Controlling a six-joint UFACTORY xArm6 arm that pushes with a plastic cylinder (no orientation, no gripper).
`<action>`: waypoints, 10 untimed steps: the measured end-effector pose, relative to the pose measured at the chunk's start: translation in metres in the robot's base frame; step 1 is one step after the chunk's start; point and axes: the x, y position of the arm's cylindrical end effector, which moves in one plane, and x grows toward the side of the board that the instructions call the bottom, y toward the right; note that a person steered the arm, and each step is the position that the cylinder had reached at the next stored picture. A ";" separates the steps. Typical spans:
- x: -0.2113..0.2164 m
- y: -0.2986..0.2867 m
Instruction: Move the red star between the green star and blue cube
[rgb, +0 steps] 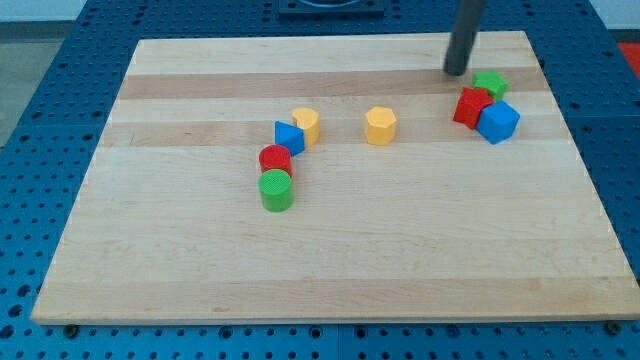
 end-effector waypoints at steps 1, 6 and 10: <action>0.025 -0.015; 0.071 0.012; 0.071 0.024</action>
